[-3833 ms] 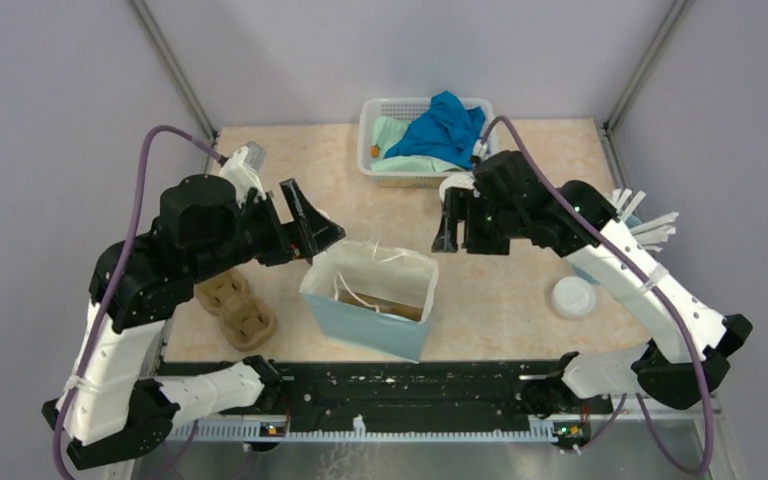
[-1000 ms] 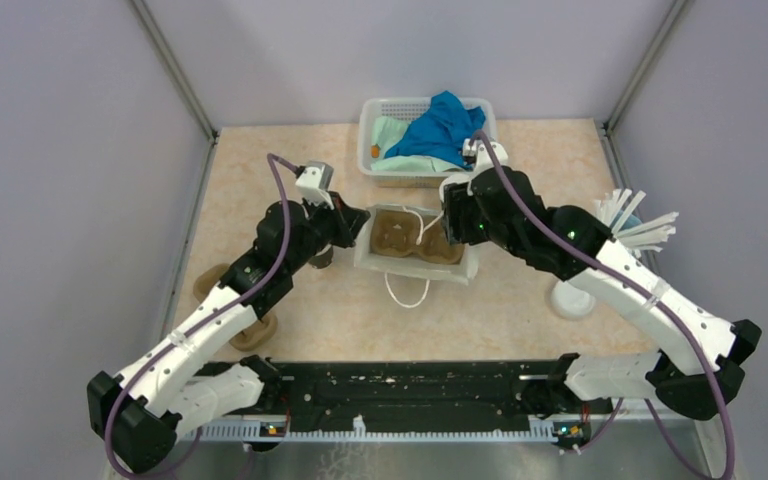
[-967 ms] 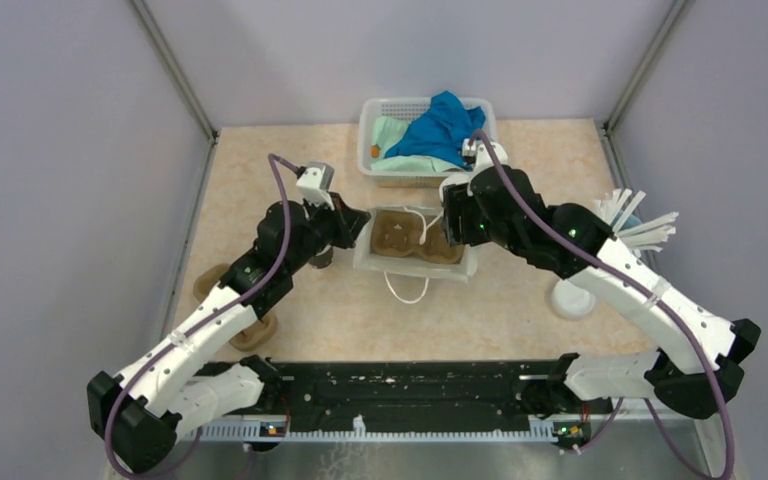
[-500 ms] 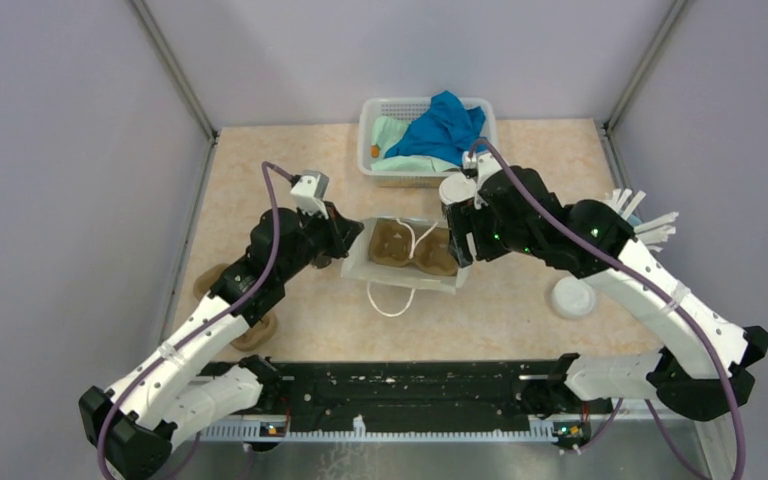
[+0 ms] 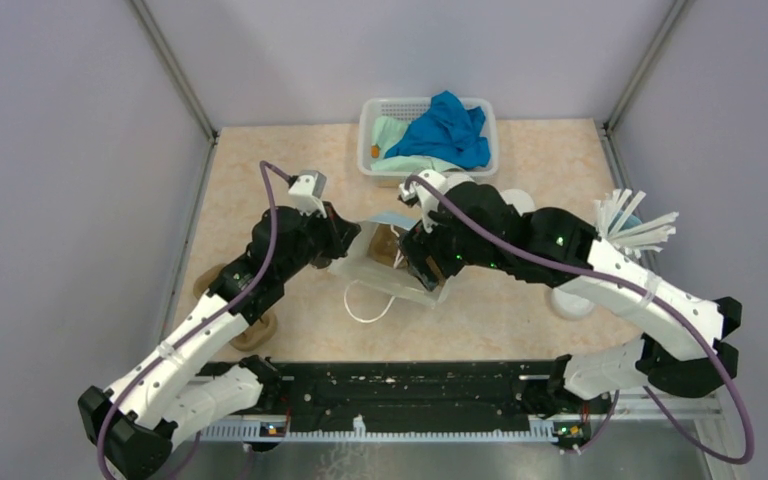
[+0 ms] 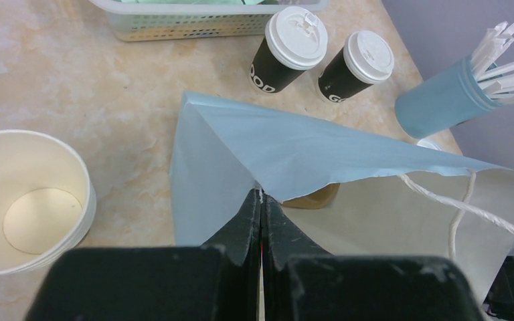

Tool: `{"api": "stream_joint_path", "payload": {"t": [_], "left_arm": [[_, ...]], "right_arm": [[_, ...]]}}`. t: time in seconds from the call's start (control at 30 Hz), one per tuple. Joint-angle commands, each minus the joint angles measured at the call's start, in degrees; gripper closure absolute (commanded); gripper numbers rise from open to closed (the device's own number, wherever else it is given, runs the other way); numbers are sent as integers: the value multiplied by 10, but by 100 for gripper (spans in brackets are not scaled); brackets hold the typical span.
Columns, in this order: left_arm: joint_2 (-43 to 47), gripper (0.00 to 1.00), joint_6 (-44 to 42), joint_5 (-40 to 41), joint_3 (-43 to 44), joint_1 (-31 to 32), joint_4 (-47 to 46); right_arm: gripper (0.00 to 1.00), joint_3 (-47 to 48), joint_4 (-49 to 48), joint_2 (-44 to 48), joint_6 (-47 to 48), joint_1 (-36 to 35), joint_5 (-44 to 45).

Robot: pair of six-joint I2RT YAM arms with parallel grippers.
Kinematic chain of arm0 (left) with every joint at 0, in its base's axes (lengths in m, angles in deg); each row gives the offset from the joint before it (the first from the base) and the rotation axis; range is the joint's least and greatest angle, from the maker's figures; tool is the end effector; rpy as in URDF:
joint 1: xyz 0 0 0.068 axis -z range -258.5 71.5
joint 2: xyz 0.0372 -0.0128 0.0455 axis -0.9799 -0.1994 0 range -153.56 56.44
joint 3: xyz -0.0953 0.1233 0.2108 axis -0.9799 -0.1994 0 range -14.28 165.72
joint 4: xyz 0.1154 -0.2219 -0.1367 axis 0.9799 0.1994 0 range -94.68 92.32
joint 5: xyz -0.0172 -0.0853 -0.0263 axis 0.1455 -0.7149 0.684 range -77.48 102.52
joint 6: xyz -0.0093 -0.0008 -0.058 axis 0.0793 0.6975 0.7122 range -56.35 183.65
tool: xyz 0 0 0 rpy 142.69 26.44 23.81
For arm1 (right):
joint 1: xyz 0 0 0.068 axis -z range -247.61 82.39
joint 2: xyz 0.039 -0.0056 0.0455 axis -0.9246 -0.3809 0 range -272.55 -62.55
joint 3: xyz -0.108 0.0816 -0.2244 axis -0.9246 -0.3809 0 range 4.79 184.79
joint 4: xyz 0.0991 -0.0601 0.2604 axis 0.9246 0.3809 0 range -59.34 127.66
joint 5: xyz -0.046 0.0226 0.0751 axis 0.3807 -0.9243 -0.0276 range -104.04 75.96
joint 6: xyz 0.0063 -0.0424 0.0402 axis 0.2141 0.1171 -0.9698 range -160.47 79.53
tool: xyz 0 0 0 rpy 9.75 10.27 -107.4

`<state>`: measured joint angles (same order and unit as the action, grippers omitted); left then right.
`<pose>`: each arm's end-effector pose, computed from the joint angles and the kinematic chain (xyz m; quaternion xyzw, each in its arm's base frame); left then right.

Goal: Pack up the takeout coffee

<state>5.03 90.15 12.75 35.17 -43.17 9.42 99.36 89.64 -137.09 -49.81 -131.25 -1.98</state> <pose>0.2009 -0.1422 0.3298 0.0603 0.7967 -0.3075 0.5168 0.1304 0.2431 0.4334 -0.3692 0.8192 0.1786 0.4009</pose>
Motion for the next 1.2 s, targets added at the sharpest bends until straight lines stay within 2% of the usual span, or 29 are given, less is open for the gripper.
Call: {"api": "stream_joint_path", "payload": {"t": [0.0,0.17,0.23,0.33,0.4,0.5,0.57,0.6,0.67,0.73,0.8,1.0,1.1,1.17], "left_arm": [[-14,100,15,14,31,2,17],[-14,100,10,17,39,2,17],[-15,100,10,19,41,2,20],[-14,100,15,16,39,2,19],[-14,100,16,17,38,2,22],[-11,100,12,21,36,3,29],[-7,100,7,27,30,2,29],[-4,100,3,28,28,2,29],[-3,100,-2,27,29,2,29],[-4,100,-4,22,30,2,30],[-6,100,-2,17,32,2,32],[-7,100,-1,3,31,2,36],[-7,100,-5,1,33,2,36],[-8,100,-7,1,36,3,35]], "right_arm": [[25,-3,-62,4,22,-42,6],[28,-72,-187,9,-1,-61,-38],[33,-110,-254,15,-22,-62,-41],[55,-131,-288,11,-72,-61,19],[72,-103,-255,1,-111,-62,89],[86,-45,-183,-2,-169,-61,160],[93,-19,-152,4,-179,-54,149],[100,-5,-135,5,-184,-44,128],[100,14,-106,4,-194,4,50],[100,-4,-118,4,-183,78,-109],[100,-26,-128,-5,-164,123,-217],[100,-41,-144,-57,-154,224,-409],[100,-39,-145,-79,-158,252,-466],[100,-29,-130,-96,-159,262,-472]]}}
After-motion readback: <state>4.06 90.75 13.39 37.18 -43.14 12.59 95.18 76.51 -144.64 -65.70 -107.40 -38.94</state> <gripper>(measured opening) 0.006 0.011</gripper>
